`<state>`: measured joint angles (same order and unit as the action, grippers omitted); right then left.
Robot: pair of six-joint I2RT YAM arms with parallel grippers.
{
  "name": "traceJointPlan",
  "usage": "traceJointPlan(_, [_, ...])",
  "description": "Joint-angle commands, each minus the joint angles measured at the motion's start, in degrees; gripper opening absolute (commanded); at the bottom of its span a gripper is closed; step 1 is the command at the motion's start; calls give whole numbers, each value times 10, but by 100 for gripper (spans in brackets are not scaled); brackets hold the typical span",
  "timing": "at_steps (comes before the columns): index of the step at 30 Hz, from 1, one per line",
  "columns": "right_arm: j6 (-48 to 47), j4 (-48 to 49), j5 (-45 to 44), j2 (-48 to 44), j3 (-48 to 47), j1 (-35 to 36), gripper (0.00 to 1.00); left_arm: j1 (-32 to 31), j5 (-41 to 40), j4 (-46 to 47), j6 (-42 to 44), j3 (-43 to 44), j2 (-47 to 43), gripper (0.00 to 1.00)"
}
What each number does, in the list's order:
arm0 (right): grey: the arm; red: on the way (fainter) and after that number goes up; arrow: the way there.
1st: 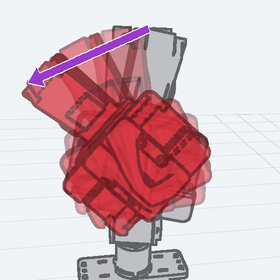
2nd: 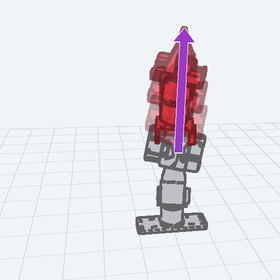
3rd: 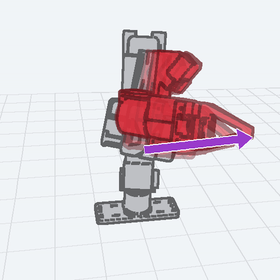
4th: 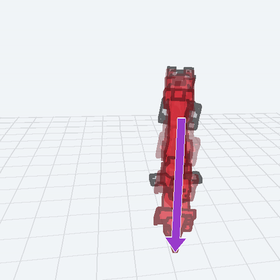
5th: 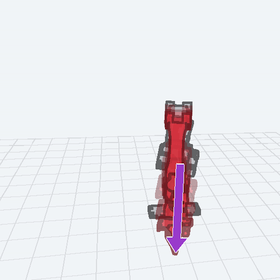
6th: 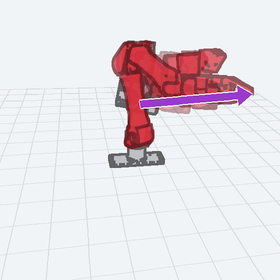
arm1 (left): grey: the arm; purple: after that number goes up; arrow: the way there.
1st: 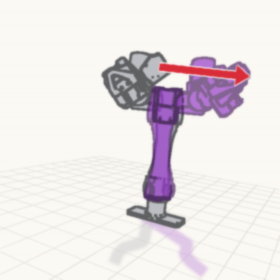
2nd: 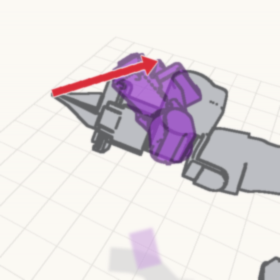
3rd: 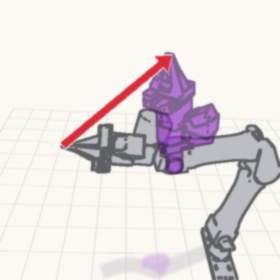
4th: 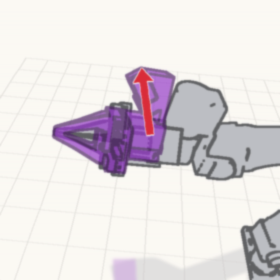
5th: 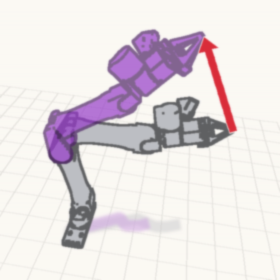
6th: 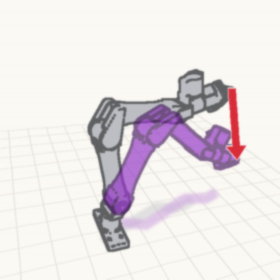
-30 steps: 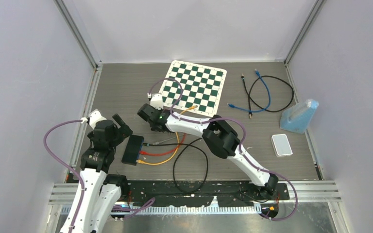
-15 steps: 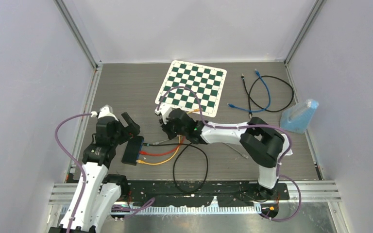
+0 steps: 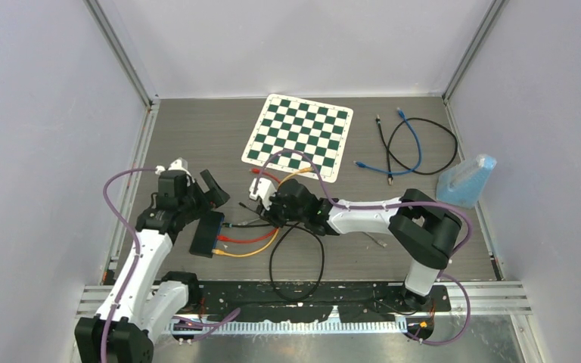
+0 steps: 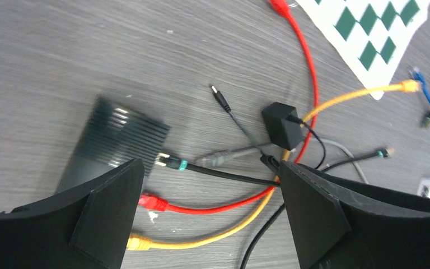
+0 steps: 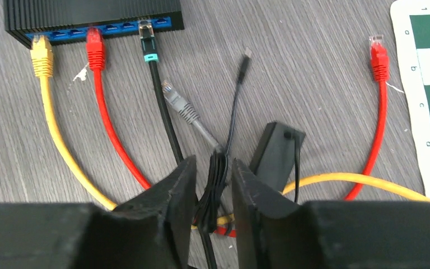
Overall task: Insert the plug into the switch port
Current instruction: Pick up the connector from the center of the board.
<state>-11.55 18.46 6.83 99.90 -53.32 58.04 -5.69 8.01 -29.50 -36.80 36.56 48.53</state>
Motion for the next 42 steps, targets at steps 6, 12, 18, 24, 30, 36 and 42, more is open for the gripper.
traceJointPlan(6, [161,-161,-65,46,-185,-1,42,85,-178,-109,-66,62,17,98])
traceJointPlan(12, [176,-207,-84,110,-266,0,42,156,-172,-115,-100,29,-16,97])
traceJointPlan(18, [148,-250,-52,207,-359,-1,39,188,-129,-88,-73,4,-56,96])
traceJointPlan(24, [147,-264,-60,255,-408,0,36,191,-125,-98,-73,6,-52,96])
traceJointPlan(30, [126,-268,-87,291,-438,3,33,193,-112,-93,-71,0,-40,96])
traceJointPlan(36, [107,-270,-103,306,-448,12,29,193,-98,-80,-70,-8,-37,96])
traceJointPlan(42, [98,-243,-90,307,-437,19,27,193,-65,-58,-76,-18,-24,96])
